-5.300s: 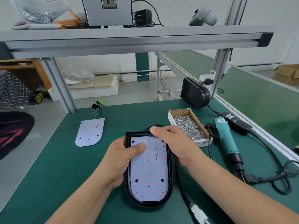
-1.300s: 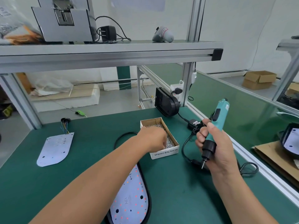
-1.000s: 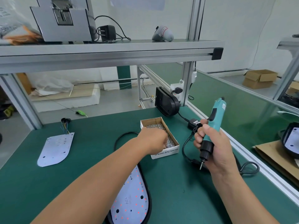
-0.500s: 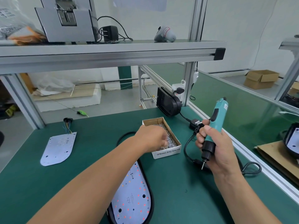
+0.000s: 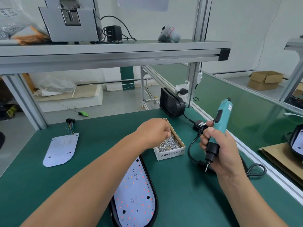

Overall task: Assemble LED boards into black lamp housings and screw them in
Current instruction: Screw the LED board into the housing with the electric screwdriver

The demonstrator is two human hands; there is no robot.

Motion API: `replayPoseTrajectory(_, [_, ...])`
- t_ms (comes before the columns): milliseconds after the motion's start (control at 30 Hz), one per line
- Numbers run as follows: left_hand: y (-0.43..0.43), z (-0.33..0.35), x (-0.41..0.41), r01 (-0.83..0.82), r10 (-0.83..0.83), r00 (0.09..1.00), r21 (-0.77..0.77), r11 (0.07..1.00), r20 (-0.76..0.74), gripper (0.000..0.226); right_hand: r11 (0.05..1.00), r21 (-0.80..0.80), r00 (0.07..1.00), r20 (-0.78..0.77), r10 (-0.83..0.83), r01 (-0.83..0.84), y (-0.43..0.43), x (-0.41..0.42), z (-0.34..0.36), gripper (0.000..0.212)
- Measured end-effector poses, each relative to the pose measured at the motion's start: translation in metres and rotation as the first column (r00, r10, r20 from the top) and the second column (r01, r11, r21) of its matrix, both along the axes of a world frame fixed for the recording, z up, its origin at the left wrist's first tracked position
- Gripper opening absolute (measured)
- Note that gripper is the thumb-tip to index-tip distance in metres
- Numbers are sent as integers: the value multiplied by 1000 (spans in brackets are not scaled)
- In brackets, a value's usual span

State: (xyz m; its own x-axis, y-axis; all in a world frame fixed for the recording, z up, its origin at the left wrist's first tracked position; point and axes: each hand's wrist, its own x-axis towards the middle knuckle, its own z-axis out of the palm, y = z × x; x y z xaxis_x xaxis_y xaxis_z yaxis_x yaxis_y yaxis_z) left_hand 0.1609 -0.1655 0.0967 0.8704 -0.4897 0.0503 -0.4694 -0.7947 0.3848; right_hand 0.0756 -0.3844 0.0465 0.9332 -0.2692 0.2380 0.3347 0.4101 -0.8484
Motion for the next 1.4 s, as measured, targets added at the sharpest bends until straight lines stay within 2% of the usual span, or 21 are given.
replayPoseTrajectory(200, [6,5,-7,-57,56,998,-52,997,-20,19,1000,13,1000,-13,0,0,-1,1,0,32])
replayPoseTrajectory(267, [13,14,-12,-118,100,991,-218,969,-91,20,998,68,1000,-26,18,-16,-2,1,0,35])
replayPoseTrajectory(300, [19,19,-17,-177,109,975,-377,909,-193,19,995,98,999,-34,31,-27,-2,1,0,36])
replayPoseTrajectory(367, [35,28,-31,-325,11,903,-665,672,-430,16,989,143,998,-37,46,-40,-3,0,1,37])
replayPoseTrajectory(433, [58,34,-51,-462,-165,811,-788,408,-561,15,985,169,999,-22,44,-40,-2,-1,2,35])
replayPoseTrajectory(500, [82,31,-73,-591,-320,716,-783,193,-620,14,982,185,999,-3,35,-34,3,-4,4,29])
replayPoseTrajectory(533, [93,27,-85,-647,-375,674,-754,117,-636,13,983,181,999,10,36,-37,7,-5,6,25])
replayPoseTrajectory(633, [117,12,-117,-756,-453,584,-655,-1,-674,14,987,147,997,35,64,-69,22,-10,10,17])
replayPoseTrajectory(700, [127,2,-131,-788,-461,550,-615,-13,-696,15,978,167,992,52,117,-124,35,-12,16,21])
replayPoseTrajectory(800, [137,-8,-144,-799,-466,534,-601,-7,-705,14,957,216,980,73,183,-195,58,-14,29,39])
replayPoseTrajectory(933, [144,-15,-150,-778,-481,546,-629,15,-686,14,903,291,945,186,270,-316,98,-15,50,22])
replayPoseTrajectory(1100, [144,-25,-151,-669,-385,642,-730,142,-663,9,857,306,907,217,361,-414,145,-8,68,14])
replayPoseTrajectory(1267, [141,-36,-156,-593,-229,716,-748,299,-659,15,865,319,921,160,354,-388,161,-3,55,31])
replayPoseTrajectory(1400, [136,-42,-159,-531,-150,770,-753,389,-620,10,853,375,931,153,330,-364,156,-6,44,16])
